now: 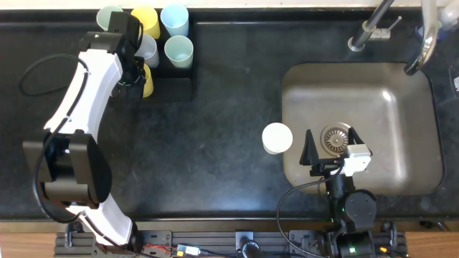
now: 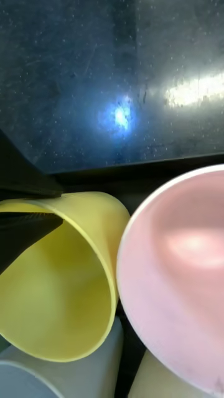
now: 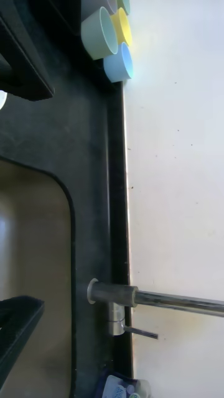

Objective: Store Cups

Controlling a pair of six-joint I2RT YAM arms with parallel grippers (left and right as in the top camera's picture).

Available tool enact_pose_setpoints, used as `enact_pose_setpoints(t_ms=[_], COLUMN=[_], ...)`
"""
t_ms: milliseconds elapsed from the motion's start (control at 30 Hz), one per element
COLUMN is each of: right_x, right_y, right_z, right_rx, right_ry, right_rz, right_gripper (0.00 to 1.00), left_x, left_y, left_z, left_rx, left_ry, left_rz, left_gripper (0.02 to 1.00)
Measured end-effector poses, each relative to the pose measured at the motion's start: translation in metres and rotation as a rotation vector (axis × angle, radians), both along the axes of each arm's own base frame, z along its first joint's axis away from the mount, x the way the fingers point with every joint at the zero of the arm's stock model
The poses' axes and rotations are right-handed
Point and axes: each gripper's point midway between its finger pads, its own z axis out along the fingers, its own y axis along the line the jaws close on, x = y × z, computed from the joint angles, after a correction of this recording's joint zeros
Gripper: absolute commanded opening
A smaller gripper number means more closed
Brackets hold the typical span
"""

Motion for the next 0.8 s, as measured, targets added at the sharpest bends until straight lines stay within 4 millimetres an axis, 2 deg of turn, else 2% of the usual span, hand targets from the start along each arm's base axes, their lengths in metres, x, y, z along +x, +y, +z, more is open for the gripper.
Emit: enact_pose_setpoints(t_ms=[67,367,433,500,567,600,633,700,800], right_x=[0.0,0.0,0.0,0.0,0.0,0.0,0.0,0.0,0.0], right_y=[0.0,0.0,0.0,0.0,0.0,0.0,0.0,0.0,0.0], right_z=[0.0,0.0,0.0,0.0,0.0,0.0,0.0,0.0,0.0], right_rx=[0.0,0.0,0.0,0.0,0.0,0.0,0.0,0.0,0.0], right_ry=[0.0,0.0,0.0,0.0,0.0,0.0,0.0,0.0,0.0], right_rz=[0.0,0.0,0.0,0.0,0.0,0.0,0.0,0.0,0.0], right_gripper=[0.993,0.998,0.993,0.998,0.998,0.996,0.996,0.996,0.993], left_x=[0.002,-0.003,-0.006,-0.008,-0.003,0.004,0.01,0.017,0.004], left_y=[-0.001,-0.003,-0.004,-0.004,-0.005,-0.005,-0.005,-0.005,-0.001], left_z=[0.0,0.001,0.007,0.023,0.058,0.083,0.112,0.18,0.289], left_rx=[-0.003,-0.02,-0.024,-0.025,-0.007,0.012,0.041,0.128,0.356], left_ry=[-0.007,0.005,-0.001,-0.043,-0.163,-0.254,-0.361,-0.587,-0.914], left_rz=[0.0,0.012,0.01,0.0,-0.045,-0.083,-0.132,-0.254,-0.463], left_gripper=[0.189,0.568,0.649,0.715,0.783,0.82,0.855,0.86,1.0])
